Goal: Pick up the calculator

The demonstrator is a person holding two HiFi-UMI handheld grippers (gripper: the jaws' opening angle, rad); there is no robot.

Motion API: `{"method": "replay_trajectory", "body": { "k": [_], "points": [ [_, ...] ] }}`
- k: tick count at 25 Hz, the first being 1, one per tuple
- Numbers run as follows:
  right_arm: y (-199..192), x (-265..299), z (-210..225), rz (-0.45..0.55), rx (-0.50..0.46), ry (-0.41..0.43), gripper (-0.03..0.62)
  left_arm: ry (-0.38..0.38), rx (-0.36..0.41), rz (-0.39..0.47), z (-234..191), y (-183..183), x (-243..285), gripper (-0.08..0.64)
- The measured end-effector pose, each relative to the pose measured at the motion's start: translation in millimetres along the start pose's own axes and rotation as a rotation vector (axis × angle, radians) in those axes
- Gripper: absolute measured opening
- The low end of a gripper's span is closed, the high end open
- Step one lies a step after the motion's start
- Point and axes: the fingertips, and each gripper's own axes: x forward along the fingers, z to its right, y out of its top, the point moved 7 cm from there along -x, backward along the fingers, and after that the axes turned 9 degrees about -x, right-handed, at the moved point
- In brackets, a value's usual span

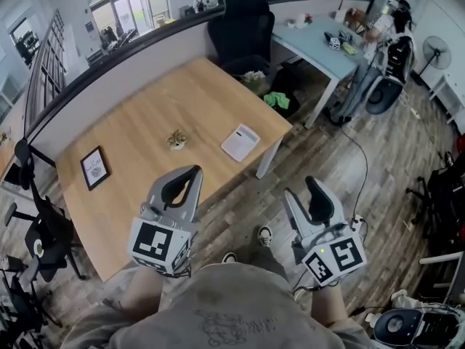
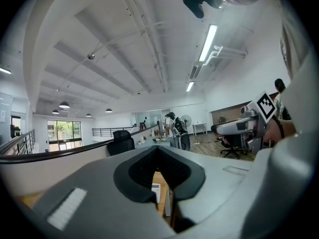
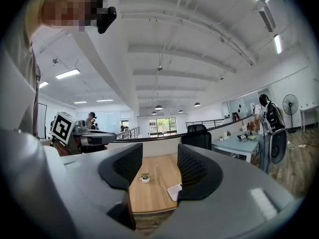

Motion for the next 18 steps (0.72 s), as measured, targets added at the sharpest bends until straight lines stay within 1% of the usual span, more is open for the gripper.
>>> {"method": "replay_trajectory", "body": {
  "k": [5,12,15,18],
  "points": [
    [-13,28,19,-0.028,0.004,0.023,0.204,0.017,-0.012,-0.009,-12,-9,24,0.002],
    [-20,82,57,-0.050,0.022,0.098,0.204,0.082,-0.021,-0.038,-33,-8,64,0.002],
    [-31,111,81,-0.069,0.053,0.139,0.204,0.113,-0.030,-0.059,-41,-11,91,0.002],
    [-46,143,110,-0.109,0.112,0.191,0.204,0.141,-0.057,-0.085,-50,-17,122,0.002]
  ]
}}
